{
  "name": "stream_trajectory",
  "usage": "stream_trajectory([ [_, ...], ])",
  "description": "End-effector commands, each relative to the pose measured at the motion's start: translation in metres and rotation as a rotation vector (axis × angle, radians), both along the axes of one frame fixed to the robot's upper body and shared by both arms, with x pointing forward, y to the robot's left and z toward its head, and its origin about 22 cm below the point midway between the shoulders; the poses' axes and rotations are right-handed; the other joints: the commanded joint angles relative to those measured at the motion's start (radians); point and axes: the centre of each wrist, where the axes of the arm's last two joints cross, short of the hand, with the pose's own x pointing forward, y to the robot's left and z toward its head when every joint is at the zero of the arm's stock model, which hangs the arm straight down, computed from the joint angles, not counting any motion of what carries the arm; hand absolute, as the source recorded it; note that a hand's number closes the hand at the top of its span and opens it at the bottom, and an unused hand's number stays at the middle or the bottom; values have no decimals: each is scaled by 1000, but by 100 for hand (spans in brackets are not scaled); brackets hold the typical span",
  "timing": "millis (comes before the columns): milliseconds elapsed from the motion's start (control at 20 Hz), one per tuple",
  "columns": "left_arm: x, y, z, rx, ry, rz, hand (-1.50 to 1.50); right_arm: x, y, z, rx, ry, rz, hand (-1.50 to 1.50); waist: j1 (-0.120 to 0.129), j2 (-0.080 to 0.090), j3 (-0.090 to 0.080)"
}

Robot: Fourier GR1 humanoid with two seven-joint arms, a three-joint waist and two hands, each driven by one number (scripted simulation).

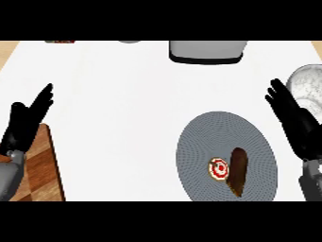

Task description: Pick the cupcake from the placemat and place it in the bowl

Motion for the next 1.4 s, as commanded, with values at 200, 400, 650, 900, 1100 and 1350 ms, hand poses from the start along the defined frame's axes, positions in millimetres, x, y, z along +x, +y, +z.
stream_trajectory([
  [200, 0, 14, 37, -48, -215, 86, 0, -19, 19, 82, -258, -446, -98, 150, -37, -37, -5],
  [400, -7, 16, 22, -83, -192, 133, 0, -46, -57, 18, -717, 64, -413, -150, -109, -39, -20],
  [650, -14, 15, 22, -106, -220, 166, 0, -100, 11, 6, -650, -89, -497, -150, -113, -43, -11],
  [900, -20, 13, 20, -116, -226, 124, 0, -155, 55, 3, -697, -46, -540, -150, -93, -28, -10],
  [1100, -21, -10, 33, -135, -238, 97, 0, -184, 69, 44, -718, 1, -652, -150, -56, -19, -6],
  [1350, -12, -13, 39, -135, -228, 71, 0, -185, 86, 97, -794, 25, -643, -150, -25, -7, -6],
])
